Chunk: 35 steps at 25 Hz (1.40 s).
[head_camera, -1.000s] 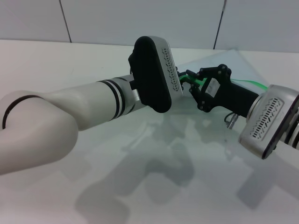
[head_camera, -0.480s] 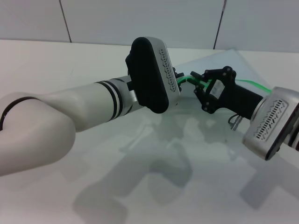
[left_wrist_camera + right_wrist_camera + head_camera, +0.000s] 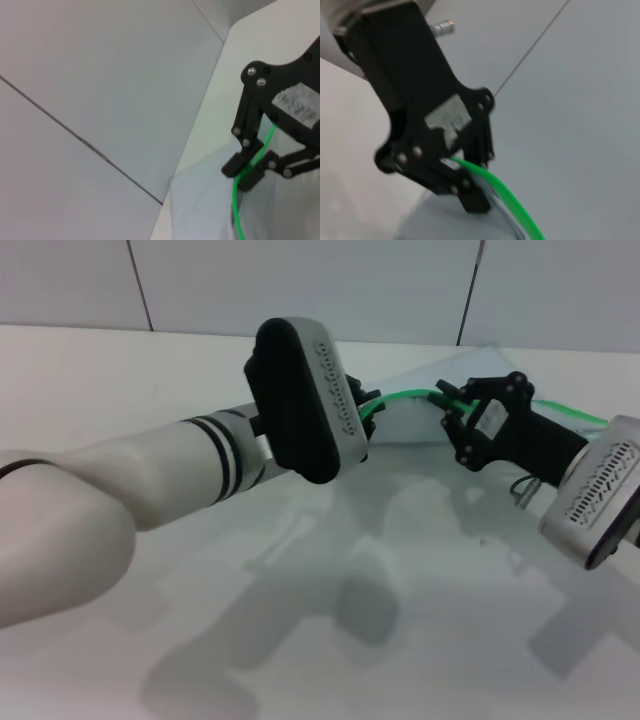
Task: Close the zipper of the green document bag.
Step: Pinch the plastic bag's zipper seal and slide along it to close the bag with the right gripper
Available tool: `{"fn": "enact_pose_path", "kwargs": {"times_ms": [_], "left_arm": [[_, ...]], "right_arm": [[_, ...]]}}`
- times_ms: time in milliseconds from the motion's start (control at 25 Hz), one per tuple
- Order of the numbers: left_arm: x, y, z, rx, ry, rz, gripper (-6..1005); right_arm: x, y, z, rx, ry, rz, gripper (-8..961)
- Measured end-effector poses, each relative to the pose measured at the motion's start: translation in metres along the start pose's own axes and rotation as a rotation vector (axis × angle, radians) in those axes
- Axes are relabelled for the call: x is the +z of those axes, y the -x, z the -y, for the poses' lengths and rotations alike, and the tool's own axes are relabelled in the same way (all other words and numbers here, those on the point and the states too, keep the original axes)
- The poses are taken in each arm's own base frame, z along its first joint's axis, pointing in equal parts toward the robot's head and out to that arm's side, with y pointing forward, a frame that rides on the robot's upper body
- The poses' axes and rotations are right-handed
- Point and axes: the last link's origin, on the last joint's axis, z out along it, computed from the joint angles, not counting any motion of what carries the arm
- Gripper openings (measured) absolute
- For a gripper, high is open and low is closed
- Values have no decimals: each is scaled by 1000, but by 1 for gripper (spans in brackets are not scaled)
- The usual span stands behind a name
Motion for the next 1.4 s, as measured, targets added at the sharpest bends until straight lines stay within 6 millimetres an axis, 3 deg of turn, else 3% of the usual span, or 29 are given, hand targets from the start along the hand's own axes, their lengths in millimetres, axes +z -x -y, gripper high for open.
{"fn": "enact_pose_path", "kwargs": {"times_ms": [920,1400], "left_arm": [[-48,23,5,-88,-93,38,55],[-55,28,4,-102,-107,52,55]], "right_arm": [[-28,-39,31,30,-178,-160,96],[-39,-49,43,38,-254,-202,103]]}}
